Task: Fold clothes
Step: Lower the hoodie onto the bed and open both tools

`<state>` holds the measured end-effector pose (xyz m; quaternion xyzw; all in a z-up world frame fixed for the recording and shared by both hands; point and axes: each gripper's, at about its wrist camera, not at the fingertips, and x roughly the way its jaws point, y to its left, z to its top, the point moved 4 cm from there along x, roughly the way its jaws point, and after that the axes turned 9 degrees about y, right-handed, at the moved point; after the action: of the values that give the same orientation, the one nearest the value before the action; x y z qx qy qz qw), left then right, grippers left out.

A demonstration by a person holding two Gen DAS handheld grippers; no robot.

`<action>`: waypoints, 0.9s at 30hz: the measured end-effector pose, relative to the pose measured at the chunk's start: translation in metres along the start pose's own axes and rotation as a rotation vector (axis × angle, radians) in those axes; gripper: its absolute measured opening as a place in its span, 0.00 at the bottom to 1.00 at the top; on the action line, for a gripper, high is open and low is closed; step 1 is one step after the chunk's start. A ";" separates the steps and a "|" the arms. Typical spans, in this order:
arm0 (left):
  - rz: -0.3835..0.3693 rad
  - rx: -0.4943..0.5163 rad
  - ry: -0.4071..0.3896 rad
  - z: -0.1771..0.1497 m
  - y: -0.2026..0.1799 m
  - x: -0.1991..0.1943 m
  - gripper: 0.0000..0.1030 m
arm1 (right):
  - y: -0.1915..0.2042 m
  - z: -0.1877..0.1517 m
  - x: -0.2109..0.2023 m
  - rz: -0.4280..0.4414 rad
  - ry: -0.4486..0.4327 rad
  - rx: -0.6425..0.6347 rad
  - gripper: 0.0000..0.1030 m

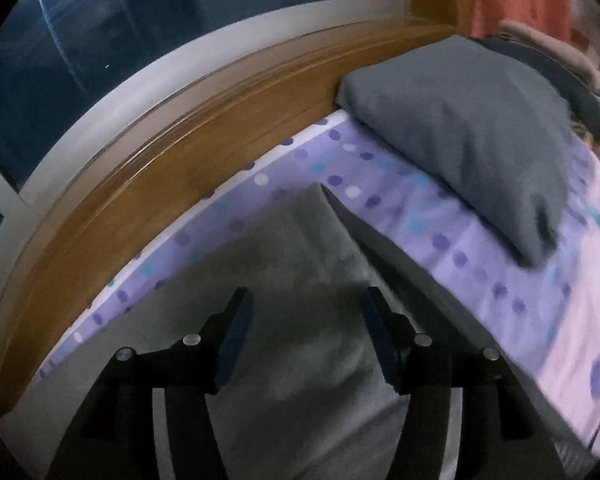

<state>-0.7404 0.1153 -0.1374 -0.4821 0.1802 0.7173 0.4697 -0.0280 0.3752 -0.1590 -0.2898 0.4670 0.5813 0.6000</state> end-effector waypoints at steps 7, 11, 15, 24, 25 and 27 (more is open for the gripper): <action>0.046 -0.069 -0.085 0.005 0.004 -0.007 0.66 | 0.004 0.025 -0.045 0.157 -0.231 -0.029 0.00; 0.102 -0.122 -0.159 0.010 0.018 -0.016 0.66 | -0.011 0.058 -0.081 0.235 -0.361 0.024 0.00; 0.073 -0.183 -0.109 0.000 0.022 -0.007 0.66 | -0.007 0.059 -0.039 0.144 -0.126 -0.074 0.59; 0.082 -0.118 -0.066 -0.011 0.003 0.000 0.66 | -0.001 0.046 0.025 -0.023 0.106 -0.113 0.20; 0.074 -0.127 -0.064 -0.011 0.003 0.000 0.66 | -0.001 0.047 0.026 -0.017 0.108 -0.096 0.10; 0.059 -0.142 -0.062 -0.012 0.004 -0.002 0.66 | 0.006 0.055 0.008 0.040 0.050 -0.081 0.09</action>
<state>-0.7370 0.1037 -0.1420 -0.4863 0.1285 0.7563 0.4184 -0.0223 0.4283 -0.1438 -0.3189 0.4637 0.6041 0.5642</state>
